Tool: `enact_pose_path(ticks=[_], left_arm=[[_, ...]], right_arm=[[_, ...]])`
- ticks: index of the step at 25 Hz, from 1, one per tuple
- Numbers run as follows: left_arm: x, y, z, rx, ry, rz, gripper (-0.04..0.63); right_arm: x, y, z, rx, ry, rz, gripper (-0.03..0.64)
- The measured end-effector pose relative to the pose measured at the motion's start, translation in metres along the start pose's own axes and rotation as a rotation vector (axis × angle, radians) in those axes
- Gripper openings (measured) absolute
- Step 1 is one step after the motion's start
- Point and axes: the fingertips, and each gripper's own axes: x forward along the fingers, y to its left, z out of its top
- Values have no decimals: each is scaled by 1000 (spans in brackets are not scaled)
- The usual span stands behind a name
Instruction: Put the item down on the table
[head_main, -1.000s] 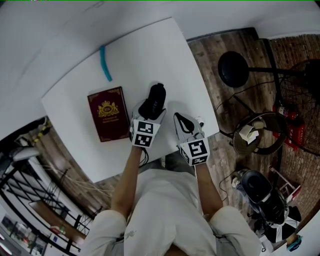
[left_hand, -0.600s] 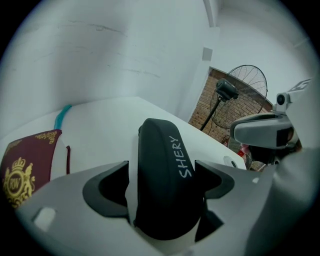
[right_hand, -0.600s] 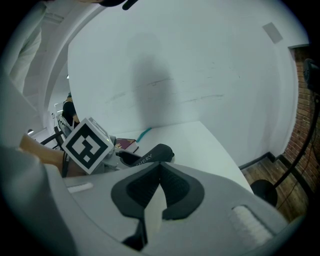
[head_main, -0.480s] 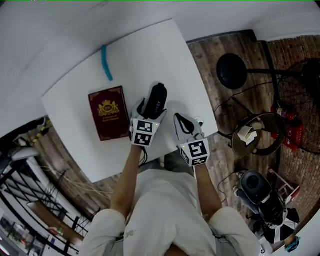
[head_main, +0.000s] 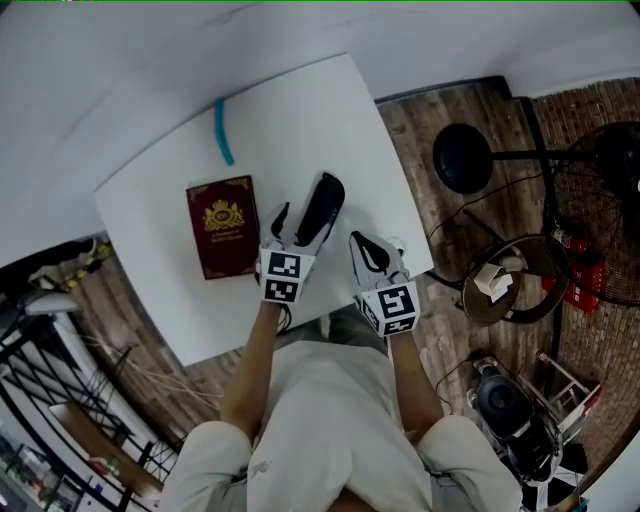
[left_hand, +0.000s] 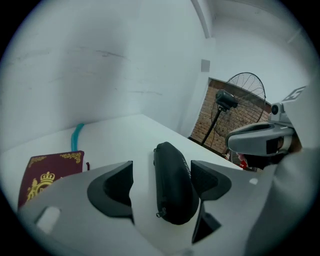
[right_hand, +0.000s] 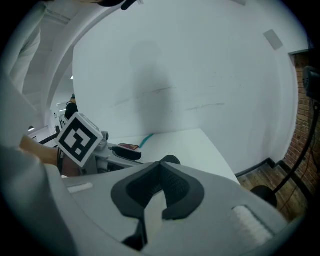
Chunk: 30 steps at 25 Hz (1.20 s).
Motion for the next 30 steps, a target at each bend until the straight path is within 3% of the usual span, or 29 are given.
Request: enact_pose_path(ticks=[10, 18, 30], left_arm=[[-59, -13, 28, 54, -140, 39, 209], [-95, -15, 38, 65, -208, 105, 19], [-111, -21, 39, 83, -233, 136, 11]], right_arm=[[-25, 2, 23, -45, -61, 19, 3], [-41, 10, 39, -93, -104, 54, 3], [-52, 15, 44, -129, -120, 103, 3]])
